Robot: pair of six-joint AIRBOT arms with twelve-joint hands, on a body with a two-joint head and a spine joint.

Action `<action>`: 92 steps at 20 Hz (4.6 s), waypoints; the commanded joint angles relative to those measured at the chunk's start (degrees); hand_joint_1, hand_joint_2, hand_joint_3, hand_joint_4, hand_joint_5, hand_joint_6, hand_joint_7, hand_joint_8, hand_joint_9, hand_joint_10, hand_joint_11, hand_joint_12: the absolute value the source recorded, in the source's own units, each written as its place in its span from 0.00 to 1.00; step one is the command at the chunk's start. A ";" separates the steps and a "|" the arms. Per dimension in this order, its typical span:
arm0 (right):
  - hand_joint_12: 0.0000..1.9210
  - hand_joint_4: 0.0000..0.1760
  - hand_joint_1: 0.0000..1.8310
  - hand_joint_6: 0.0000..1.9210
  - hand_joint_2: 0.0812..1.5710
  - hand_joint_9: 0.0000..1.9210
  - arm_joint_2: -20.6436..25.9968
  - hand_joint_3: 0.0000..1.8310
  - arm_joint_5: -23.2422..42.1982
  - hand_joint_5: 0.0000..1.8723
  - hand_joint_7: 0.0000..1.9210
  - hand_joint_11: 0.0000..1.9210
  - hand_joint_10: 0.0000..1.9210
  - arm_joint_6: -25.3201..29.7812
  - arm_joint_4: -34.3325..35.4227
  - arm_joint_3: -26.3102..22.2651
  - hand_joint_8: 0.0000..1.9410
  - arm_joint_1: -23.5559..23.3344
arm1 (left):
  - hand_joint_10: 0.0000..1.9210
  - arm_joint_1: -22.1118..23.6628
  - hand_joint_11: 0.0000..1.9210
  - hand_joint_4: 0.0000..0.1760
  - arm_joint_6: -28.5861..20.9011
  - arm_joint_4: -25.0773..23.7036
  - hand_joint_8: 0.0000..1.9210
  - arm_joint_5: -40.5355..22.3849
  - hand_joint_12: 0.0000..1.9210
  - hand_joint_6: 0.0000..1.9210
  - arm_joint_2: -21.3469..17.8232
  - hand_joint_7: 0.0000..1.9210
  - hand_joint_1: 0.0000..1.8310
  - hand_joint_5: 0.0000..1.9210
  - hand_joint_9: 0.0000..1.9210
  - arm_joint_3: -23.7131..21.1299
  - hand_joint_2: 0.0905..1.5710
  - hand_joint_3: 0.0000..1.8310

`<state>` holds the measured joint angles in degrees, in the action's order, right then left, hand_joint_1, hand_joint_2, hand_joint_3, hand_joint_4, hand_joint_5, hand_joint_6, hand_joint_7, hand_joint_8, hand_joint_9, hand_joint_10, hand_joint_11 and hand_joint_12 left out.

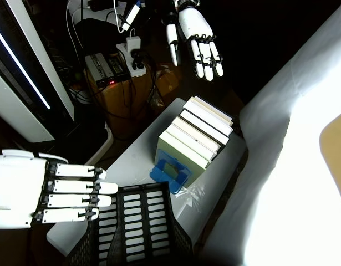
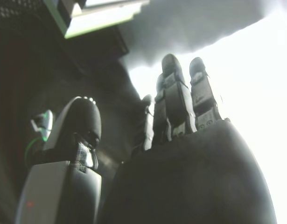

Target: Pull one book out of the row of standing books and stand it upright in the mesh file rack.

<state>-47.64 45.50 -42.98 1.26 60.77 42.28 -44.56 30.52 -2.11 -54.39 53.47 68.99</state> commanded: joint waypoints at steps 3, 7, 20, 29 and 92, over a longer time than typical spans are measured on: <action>0.00 0.00 0.25 0.00 0.82 0.00 0.59 0.01 4.90 0.00 0.00 0.00 0.00 -0.57 0.86 0.48 0.00 -0.60 | 0.00 3.04 0.00 0.04 -0.16 -2.34 0.00 -1.89 0.00 0.00 0.48 0.00 0.09 0.00 0.00 1.02 0.85 0.00; 0.00 0.00 0.24 0.00 0.80 0.00 -0.15 0.00 3.88 0.00 0.00 0.00 0.00 -0.76 0.87 1.22 0.00 -0.64 | 0.00 8.08 0.00 0.10 -0.16 -7.75 0.00 6.00 0.00 0.00 2.88 0.00 0.02 0.00 0.00 3.21 0.82 0.00; 0.00 0.00 0.28 0.00 0.80 0.00 -3.40 0.00 3.65 0.00 0.00 0.00 0.00 -0.71 3.41 3.61 0.00 -0.63 | 0.00 19.00 0.00 0.57 -0.16 -21.25 0.00 25.54 0.00 0.01 10.86 0.00 0.00 0.13 0.00 10.76 0.72 0.00; 0.00 0.00 0.24 0.00 0.81 0.00 -3.89 0.00 4.26 0.00 0.00 0.00 0.00 -0.52 4.85 3.79 0.00 0.30 | 0.00 21.04 0.00 0.43 -0.16 -27.73 0.00 32.14 0.00 0.01 14.22 0.00 0.06 0.27 0.00 12.60 0.73 0.00; 0.00 0.00 0.49 0.00 0.69 0.00 -8.48 0.00 -8.77 0.00 0.00 0.00 0.00 11.53 -31.27 2.41 0.00 -18.64 | 0.00 -11.59 0.00 0.21 -0.16 18.96 0.00 -17.38 0.00 0.00 -4.45 0.00 0.16 0.00 0.00 -5.52 0.79 0.00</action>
<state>-57.04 32.16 -31.53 -32.08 63.07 23.53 -56.49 30.52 16.23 -64.01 49.08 63.29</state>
